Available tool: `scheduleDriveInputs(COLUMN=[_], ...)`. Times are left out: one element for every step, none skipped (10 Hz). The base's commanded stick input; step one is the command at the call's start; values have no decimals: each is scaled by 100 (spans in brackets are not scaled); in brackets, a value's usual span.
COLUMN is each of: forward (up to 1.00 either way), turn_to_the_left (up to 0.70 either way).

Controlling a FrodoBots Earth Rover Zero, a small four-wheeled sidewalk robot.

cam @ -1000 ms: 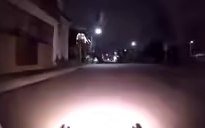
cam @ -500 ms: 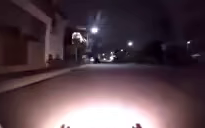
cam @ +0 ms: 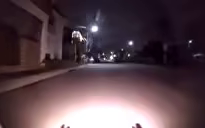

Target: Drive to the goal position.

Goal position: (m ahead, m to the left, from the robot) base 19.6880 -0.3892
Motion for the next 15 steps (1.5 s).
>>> scheduleDriveInputs(forward=[100,100,100,100,100,100,100,100,100,100,100,100,100,100,100], turn_to_the_left=[0,0,0,0,0,-18,-36,-37,-25,-13,-2,0,0,0,0])
